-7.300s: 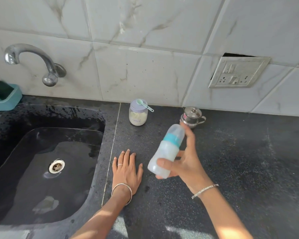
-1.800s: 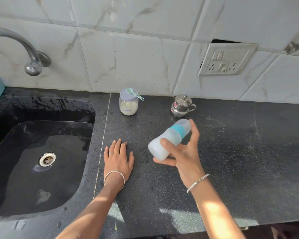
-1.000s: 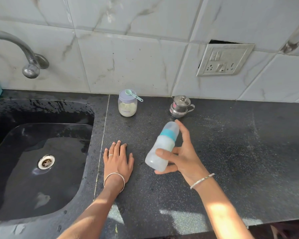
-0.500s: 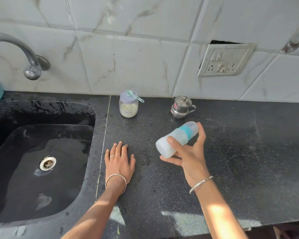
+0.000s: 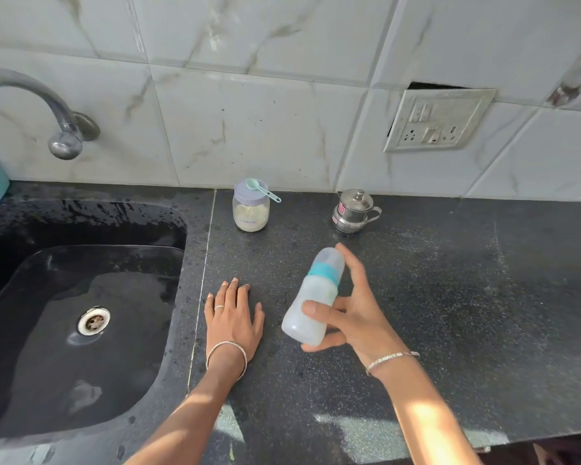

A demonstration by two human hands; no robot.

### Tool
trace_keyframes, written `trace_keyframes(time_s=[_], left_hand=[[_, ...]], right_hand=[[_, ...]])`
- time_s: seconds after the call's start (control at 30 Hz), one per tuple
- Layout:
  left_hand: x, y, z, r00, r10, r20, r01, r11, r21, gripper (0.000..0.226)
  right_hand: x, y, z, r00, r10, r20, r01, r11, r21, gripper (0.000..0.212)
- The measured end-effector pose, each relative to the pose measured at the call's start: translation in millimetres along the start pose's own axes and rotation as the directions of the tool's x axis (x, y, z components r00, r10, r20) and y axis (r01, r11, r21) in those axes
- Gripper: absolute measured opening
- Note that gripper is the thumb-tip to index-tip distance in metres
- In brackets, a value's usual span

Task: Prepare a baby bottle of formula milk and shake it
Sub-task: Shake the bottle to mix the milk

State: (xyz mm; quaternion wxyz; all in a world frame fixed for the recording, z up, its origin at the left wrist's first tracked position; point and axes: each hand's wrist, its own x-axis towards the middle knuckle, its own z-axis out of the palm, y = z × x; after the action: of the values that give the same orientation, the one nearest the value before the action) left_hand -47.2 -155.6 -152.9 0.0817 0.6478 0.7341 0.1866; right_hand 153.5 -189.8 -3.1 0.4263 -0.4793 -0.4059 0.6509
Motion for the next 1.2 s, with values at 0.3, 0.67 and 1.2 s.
trace_keyframes(time_s=[0.3,0.67,1.2], left_hand=[[0,0,1,1.0,0.003,-0.011,-0.003,1.0,0.011,0.044],[0,0,-1,1.0,0.014,-0.021,-0.013,1.0,0.02,0.051],[-1,1,-1,1.0,0.005,-0.011,-0.005,1.0,0.025,0.048]], right_hand=[[-2,-4,-7,1.0,-0.004,-0.006,0.004,1.0,-0.029,0.109],[2,-2,1,1.0,0.004,-0.002,-0.004,0.999,-0.036,0.105],[5,0,-11,0.998,0.036,-0.054,-0.036,0.999,0.006,0.108]])
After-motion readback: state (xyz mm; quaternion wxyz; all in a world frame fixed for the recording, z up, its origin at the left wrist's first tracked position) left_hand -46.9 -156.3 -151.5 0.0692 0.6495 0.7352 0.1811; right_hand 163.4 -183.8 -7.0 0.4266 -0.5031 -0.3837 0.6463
